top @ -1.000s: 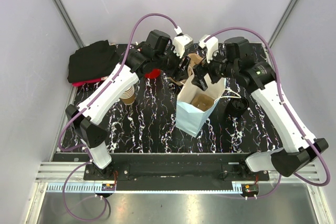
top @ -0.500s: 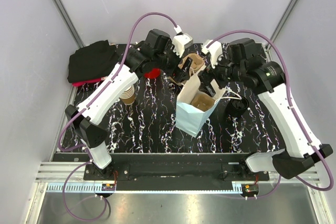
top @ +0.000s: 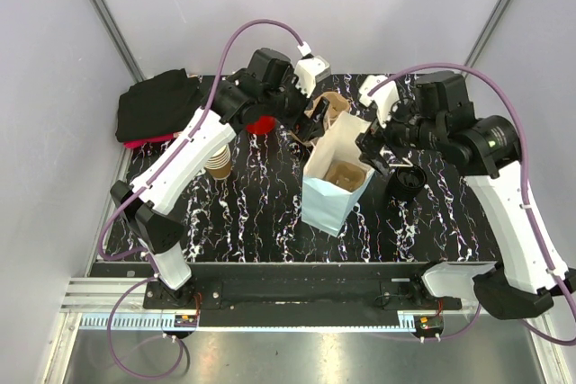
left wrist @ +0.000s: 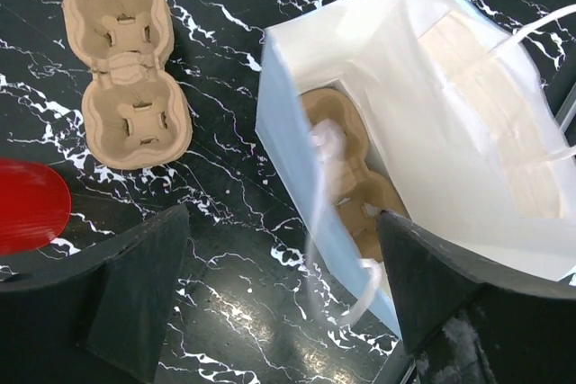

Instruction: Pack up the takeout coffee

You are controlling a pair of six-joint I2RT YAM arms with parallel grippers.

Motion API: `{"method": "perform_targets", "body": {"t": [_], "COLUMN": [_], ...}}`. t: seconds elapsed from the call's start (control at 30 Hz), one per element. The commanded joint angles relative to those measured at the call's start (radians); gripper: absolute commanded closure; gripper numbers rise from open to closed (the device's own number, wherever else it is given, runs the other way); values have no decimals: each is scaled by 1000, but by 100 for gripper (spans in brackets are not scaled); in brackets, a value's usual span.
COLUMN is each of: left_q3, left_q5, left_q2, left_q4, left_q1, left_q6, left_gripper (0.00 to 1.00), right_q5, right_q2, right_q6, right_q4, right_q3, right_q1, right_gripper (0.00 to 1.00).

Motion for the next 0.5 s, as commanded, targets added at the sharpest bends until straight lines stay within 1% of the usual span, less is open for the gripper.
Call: {"method": "perform_targets", "body": {"t": [0.0,0.13,0.27,0.4,0.47], "left_q3": [60,66,69,77,80], "left_q5": [-10,-1,7,13,13], "left_q2": [-21,-18,-12,-4,2], "left_q4": [19,18,19,18,15], "left_q1": [5,3,3,2,2], "left_q6": [16,12,9,8,8], "left_gripper": [16,25,32,41,50], "right_q5": [45,25,96,153,166], "right_q2": [-59,-84,-96,-105,-106], "right_q6": [-98,-132,-163,-207,-224], "right_q4": [-66,-88,-66,-37,-25], "right_q3": [60,25,-49,-155,-183], "right_q1": [6,6,6,6,6], "right_gripper": [0,0,1,7,12]}}
